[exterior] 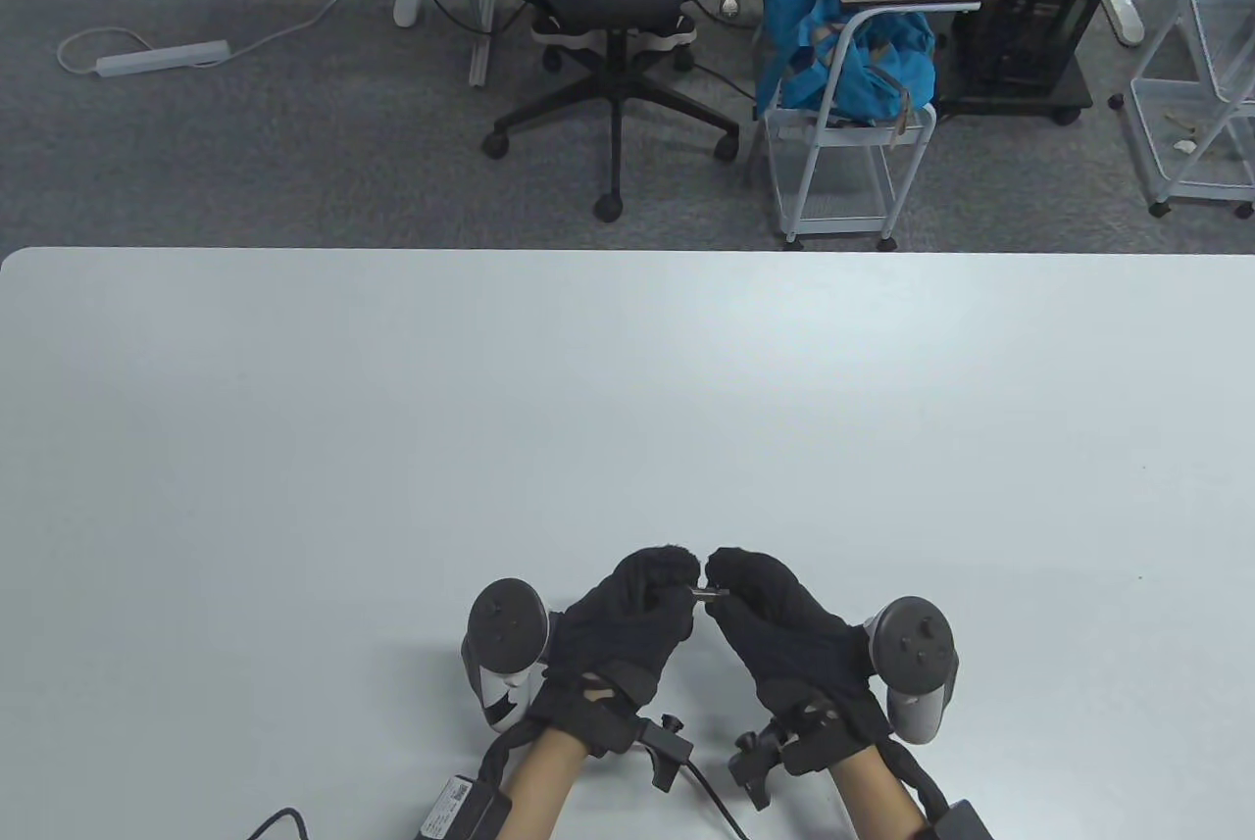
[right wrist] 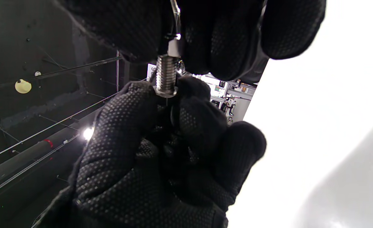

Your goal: Unscrew nut from screw

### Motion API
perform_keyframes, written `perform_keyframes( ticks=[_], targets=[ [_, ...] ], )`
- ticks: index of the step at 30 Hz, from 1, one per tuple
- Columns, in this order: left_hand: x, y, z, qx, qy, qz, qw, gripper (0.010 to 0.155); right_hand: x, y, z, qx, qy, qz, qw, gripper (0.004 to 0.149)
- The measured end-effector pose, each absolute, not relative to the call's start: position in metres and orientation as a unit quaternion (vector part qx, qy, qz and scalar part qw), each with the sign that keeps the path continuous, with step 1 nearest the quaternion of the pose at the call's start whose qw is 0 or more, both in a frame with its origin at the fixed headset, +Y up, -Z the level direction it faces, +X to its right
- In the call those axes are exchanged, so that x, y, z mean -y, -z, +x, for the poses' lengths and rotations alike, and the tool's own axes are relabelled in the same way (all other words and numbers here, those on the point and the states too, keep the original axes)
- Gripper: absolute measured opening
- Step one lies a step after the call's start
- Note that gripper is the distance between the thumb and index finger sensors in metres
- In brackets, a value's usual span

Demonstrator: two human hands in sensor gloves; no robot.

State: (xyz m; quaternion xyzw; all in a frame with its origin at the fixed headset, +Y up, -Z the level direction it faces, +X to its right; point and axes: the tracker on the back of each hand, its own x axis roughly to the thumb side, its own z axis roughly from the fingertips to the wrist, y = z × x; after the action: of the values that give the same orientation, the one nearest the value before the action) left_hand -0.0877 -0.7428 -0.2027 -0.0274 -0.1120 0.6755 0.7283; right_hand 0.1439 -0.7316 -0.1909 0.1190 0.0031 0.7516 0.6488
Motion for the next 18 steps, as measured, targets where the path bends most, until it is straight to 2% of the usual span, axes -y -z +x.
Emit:
perform_keyframes(
  ticks=[2, 5, 6, 9, 12, 18],
  targets=[
    [0.742, 0.203, -0.088, 0.117, -0.676, -0.029, 0.727, 0.048, 0.738, 0.191, 0.144, -0.049, -0.746, 0.103, 0.656, 0.069],
    [0.742, 0.203, -0.087, 0.127, -0.674, -0.029, 0.727, 0.047, 0.748, 0.190, 0.147, -0.071, -0.737, 0.048, 0.671, 0.077],
    [0.742, 0.203, -0.087, 0.131, -0.671, -0.028, 0.729, 0.047, 0.750, 0.191, 0.149, -0.076, -0.741, 0.031, 0.666, 0.076],
    [0.741, 0.203, -0.085, 0.136, -0.662, -0.027, 0.737, 0.047, 0.750, 0.193, 0.148, -0.099, -0.741, 0.054, 0.662, 0.069],
    [0.742, 0.203, -0.085, 0.137, -0.659, -0.030, 0.739, 0.047, 0.747, 0.192, 0.146, -0.079, -0.728, 0.051, 0.679, 0.060],
    [0.741, 0.204, -0.084, 0.142, -0.644, -0.039, 0.750, 0.050, 0.745, 0.193, 0.145, -0.076, -0.730, 0.077, 0.674, 0.057]
  ],
)
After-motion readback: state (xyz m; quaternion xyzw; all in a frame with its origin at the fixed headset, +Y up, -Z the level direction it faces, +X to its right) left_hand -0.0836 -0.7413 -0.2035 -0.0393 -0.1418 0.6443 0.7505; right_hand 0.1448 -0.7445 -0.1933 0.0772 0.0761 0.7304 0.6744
